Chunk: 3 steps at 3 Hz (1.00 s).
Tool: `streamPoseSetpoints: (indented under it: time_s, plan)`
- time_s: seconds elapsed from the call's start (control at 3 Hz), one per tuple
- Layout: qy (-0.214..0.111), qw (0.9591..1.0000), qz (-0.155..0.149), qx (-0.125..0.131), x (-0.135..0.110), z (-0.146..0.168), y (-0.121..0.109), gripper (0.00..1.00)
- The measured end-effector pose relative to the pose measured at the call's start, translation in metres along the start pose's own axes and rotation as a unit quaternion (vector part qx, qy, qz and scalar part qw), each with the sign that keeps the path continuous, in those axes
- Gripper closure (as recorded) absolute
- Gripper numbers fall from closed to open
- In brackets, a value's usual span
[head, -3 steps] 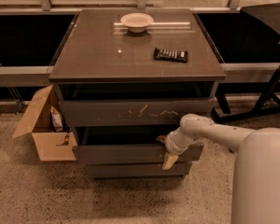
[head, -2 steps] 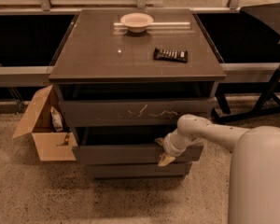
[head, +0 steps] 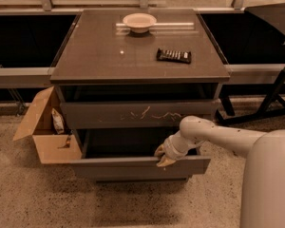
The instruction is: Open middle drawer
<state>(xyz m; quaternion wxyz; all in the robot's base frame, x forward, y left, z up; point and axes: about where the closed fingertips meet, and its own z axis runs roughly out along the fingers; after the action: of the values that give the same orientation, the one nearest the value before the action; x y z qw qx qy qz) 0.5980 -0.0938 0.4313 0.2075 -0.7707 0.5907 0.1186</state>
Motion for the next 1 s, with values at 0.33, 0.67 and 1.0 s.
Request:
streamPoseSetpoints:
  time_s: [0.33, 0.67, 1.0]
  plan:
    - [-0.007, 0.9999, -0.008, 0.008, -0.0137, -0.0103, 0.0067, 1.00]
    - [-0.007, 0.9999, -0.008, 0.008, -0.0135, -0.0098, 0.0069, 0.77]
    - [-0.007, 0.9999, -0.008, 0.008, -0.0135, -0.0098, 0.0069, 0.52]
